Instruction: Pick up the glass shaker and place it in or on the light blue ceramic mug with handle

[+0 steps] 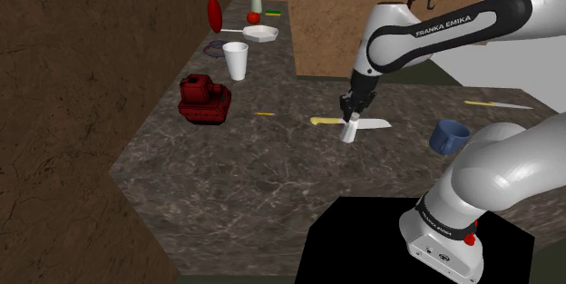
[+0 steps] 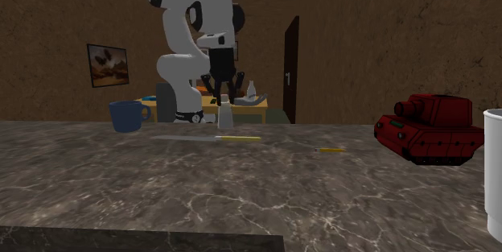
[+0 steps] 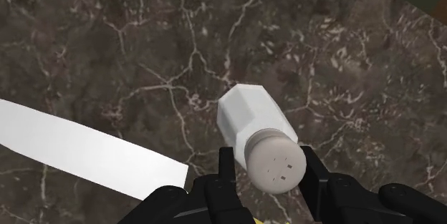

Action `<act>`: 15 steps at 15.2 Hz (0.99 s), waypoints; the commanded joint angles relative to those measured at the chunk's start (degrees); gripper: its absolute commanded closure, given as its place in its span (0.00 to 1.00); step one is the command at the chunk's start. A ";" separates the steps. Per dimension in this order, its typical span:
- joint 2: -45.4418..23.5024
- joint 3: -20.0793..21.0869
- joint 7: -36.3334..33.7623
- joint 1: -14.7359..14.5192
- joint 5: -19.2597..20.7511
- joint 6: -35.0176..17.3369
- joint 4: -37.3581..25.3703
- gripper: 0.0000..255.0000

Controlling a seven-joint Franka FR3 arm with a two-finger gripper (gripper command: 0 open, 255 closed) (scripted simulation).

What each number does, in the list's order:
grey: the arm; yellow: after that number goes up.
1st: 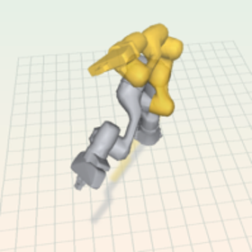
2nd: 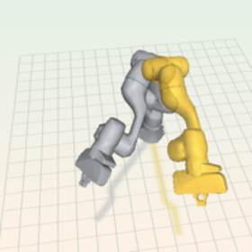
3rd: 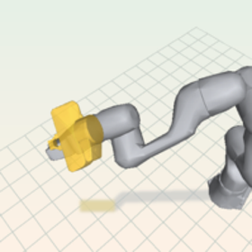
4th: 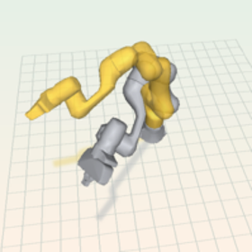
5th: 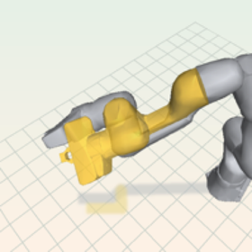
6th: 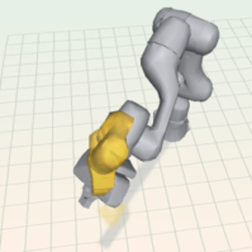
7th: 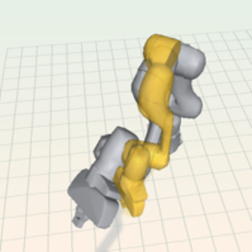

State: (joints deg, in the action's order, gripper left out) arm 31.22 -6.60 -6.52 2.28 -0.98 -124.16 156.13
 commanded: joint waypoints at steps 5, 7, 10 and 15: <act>2.54 0.30 -0.44 0.12 0.14 5.55 -2.99 1.00; 3.20 0.39 -0.57 0.14 0.16 7.34 -4.13 1.00; 4.03 0.52 -0.76 0.15 0.18 9.96 -5.93 1.00; 5.06 0.71 -1.04 0.14 0.17 14.18 -9.13 1.00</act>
State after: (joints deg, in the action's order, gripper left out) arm 35.75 -5.97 -7.47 2.41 -0.82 -110.94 147.42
